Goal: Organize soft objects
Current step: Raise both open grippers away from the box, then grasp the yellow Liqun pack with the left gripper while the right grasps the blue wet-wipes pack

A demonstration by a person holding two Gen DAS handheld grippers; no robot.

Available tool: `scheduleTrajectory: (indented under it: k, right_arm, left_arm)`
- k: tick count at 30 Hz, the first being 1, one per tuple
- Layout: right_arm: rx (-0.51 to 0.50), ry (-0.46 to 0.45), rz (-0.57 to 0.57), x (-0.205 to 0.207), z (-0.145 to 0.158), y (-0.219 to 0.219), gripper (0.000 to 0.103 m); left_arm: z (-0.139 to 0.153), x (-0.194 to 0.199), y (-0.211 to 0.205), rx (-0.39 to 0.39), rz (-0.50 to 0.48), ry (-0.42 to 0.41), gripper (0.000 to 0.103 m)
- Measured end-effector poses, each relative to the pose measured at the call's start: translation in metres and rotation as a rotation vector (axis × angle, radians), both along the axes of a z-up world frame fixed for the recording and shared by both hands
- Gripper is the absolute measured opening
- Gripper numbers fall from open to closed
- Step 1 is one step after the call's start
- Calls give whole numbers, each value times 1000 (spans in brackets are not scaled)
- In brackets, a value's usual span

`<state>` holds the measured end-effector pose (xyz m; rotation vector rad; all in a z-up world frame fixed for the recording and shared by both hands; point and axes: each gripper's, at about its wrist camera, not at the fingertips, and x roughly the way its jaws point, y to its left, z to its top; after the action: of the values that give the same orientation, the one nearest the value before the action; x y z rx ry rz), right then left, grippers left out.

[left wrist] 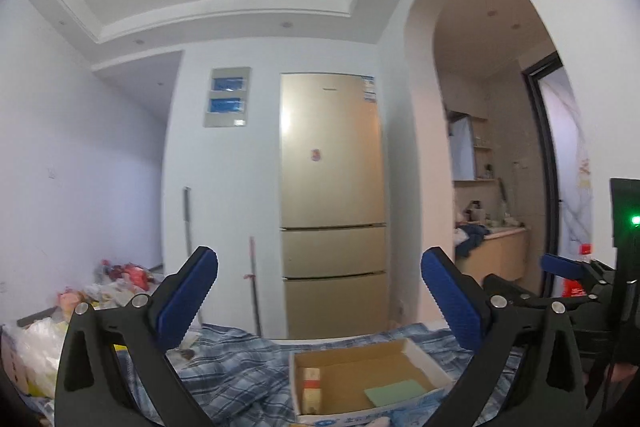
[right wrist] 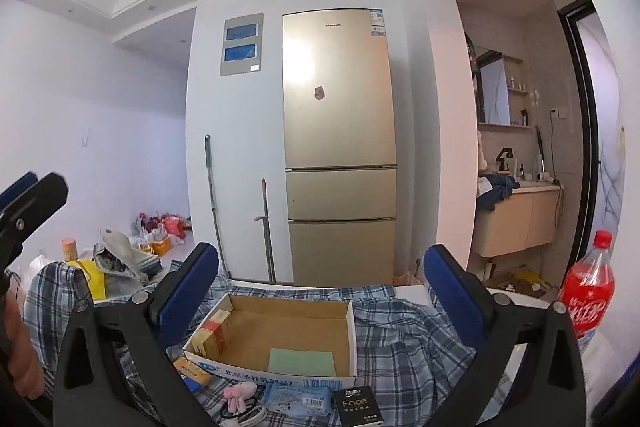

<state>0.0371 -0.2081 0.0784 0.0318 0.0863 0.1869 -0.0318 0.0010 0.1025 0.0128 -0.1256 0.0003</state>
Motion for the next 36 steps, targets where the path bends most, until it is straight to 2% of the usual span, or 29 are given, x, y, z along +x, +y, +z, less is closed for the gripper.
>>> scheduleTrajectory:
  k: [3,6,11,14,17,21,25,29,33,36]
  right_arm:
    - [14,-54,-39,-2,-17,4,103]
    - [-17,-8,-28,8,-28,10,103]
    - [-8,59,-25,21,-42,11,103]
    - [-18,78,-31,27,-56,10,103]
    - [-40,126,-10,33,-67,13,103]
    - [-77,125,-29,33,-74,16,103]
    - [-40,131,-6,33,-75,9,102]
    - [-45,168,-11,40,-78,10,103]
    - [-69,236,-4,51,-84,14,103]
    - [-55,297,35,59,-90,14,102]
  left_arm:
    - [-19,2,6,6,3,4,103]
    - [-36,9,6,52,21,35,103]
    - [-64,27,13,21,32,88,103]
    - [-81,39,11,45,22,150,103]
    - [-86,46,5,65,11,186,103]
    - [-90,52,4,68,4,219,103]
    - [-90,57,11,39,8,245,103]
    - [-90,60,16,22,12,275,103]
    - [-96,75,15,32,-2,370,103]
    - [-104,90,13,33,-8,470,95]
